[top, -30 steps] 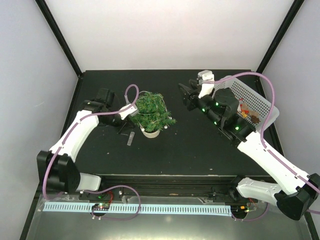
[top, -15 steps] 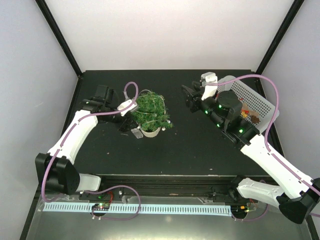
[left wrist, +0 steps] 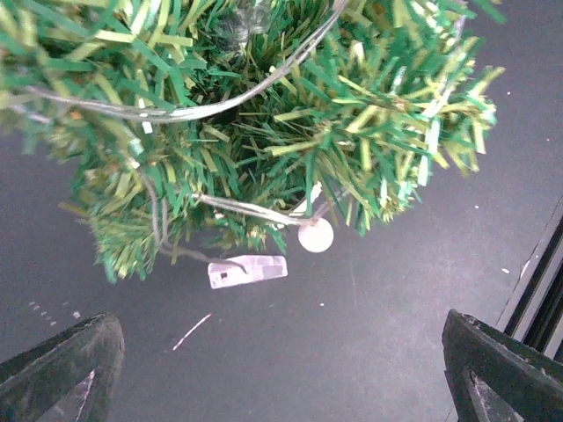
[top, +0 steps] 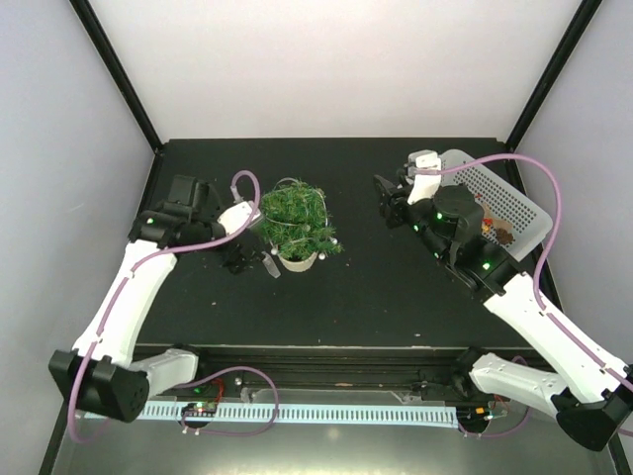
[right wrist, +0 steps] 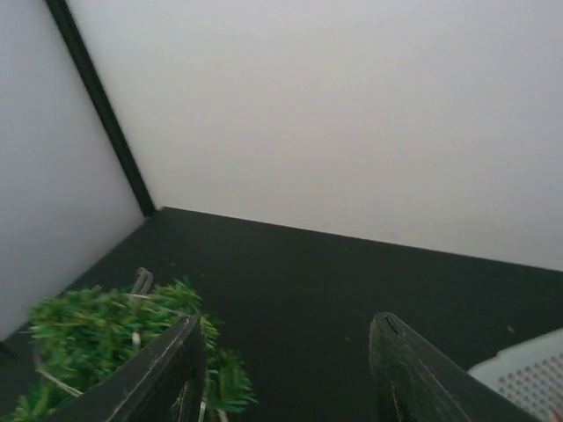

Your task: Decorate the small christmas tree

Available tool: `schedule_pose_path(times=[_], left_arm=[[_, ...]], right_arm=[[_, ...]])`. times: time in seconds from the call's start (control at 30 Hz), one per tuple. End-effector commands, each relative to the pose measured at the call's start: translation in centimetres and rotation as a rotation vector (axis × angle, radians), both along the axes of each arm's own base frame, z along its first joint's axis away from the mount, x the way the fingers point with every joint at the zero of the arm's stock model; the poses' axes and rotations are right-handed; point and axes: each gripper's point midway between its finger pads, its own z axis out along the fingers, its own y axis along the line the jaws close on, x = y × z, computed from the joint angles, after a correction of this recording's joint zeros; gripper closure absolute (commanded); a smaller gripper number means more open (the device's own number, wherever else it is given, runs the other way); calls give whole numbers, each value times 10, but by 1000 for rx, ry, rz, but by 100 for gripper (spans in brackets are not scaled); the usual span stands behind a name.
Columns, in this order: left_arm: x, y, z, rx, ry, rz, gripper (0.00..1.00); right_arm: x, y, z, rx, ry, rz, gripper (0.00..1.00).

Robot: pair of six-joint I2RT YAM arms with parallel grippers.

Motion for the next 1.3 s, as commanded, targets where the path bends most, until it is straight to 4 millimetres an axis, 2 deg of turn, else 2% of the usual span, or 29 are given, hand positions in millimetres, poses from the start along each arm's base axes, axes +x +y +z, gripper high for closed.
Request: schedule_pose_path(times=[0.0, 0.1, 0.2, 0.33, 0.43, 0.57, 0.63, 0.7, 0.73, 0.87, 1.0, 1.13, 1.27], left_arm=[[-18, 19, 48, 46, -141, 70, 1], [-22, 36, 75, 77, -269, 154, 1], [-31, 45, 95, 54, -325, 212, 1], [-43, 45, 96, 9, -306, 220, 1], [-46, 44, 103, -35, -316, 230, 1], [-48, 24, 127, -207, -271, 180, 1], [-42, 17, 135, -269, -226, 155, 1], [-34, 14, 136, -287, -201, 143, 1], [-31, 13, 135, -287, -194, 142, 1], [-23, 13, 132, -290, -179, 142, 1], [-20, 10, 131, -310, -166, 138, 1], [-20, 10, 129, -310, -161, 133, 1], [-21, 9, 128, -316, -156, 125, 1]], right_arm=[[9, -32, -22, -61, 60, -178, 48], [13, -45, -34, -38, 140, -277, 47], [15, -42, -61, -71, 269, -291, 45], [20, -43, -99, -79, 405, -312, 43], [29, -62, -122, -15, 519, -339, 44], [44, -104, -135, 21, 576, -472, 46], [57, -129, -137, 36, 599, -568, 48], [71, -147, -145, 59, 643, -633, 49], [81, -153, -144, 73, 649, -659, 49], [123, -167, -157, 82, 732, -715, 51], [145, -169, -193, 4, 825, -745, 53], [143, -169, -228, -28, 894, -751, 57], [119, -170, -257, 17, 948, -760, 59]])
